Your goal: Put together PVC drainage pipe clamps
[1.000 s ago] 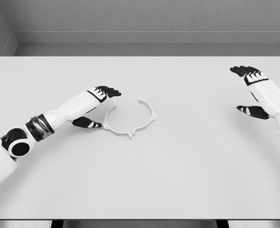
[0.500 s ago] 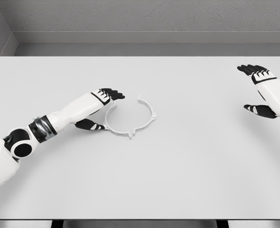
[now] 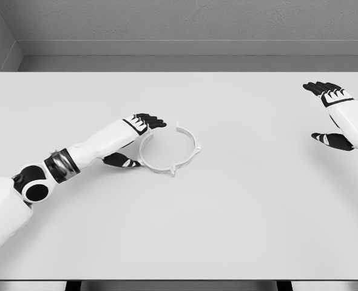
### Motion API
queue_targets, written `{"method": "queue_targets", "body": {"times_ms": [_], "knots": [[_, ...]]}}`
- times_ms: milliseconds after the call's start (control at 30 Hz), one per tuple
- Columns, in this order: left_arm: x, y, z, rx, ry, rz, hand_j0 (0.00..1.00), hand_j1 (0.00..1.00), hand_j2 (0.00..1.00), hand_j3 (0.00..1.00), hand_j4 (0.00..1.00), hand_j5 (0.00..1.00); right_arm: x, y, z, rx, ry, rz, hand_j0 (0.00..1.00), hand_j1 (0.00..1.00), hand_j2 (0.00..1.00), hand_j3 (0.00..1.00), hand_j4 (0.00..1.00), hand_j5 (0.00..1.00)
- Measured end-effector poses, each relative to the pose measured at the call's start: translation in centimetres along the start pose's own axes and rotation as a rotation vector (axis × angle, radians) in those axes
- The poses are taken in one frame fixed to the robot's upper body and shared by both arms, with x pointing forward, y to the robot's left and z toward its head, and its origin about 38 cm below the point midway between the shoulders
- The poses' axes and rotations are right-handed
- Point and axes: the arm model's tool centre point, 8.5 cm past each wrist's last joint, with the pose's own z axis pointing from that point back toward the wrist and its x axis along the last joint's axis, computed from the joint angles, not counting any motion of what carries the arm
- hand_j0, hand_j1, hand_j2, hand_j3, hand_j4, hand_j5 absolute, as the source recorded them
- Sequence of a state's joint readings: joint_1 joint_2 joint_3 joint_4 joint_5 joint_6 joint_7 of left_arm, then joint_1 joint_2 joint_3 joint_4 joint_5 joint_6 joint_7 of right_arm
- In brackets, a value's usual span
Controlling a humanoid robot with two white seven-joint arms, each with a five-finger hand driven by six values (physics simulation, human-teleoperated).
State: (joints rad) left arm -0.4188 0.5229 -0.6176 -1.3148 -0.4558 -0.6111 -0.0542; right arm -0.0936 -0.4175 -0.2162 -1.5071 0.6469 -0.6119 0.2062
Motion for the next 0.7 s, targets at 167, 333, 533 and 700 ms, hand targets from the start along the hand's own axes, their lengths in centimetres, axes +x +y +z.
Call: {"method": "queue_targets", "body": {"times_ms": [167,333,533,700], "knots": [[0.2,-0.1,-0.4,0.006,-0.007,0.006,1.00,1.00,1.00,1.00,1.00,1.00,0.0,0.0,0.0,0.000,0.000,0.000,1.00,1.00,1.00,1.00,1.00,1.00],[0.5,-0.3,-0.9,0.014,-0.015,0.016,1.00,1.00,1.00,1.00,1.00,1.00,0.0,0.0,0.0,0.000,-0.001,0.001,1.00,1.00,1.00,1.00,1.00,1.00],[0.6,-0.3,-1.3,0.018,-0.020,0.019,1.00,1.00,1.00,1.00,1.00,1.00,0.0,0.0,0.0,0.000,-0.001,0.000,1.00,1.00,1.00,1.00,1.00,1.00],[0.7,-0.4,-1.3,0.019,-0.021,0.020,1.00,1.00,1.00,1.00,1.00,1.00,0.0,0.0,0.0,-0.001,-0.001,0.001,1.00,1.00,1.00,1.00,1.00,1.00]]}}
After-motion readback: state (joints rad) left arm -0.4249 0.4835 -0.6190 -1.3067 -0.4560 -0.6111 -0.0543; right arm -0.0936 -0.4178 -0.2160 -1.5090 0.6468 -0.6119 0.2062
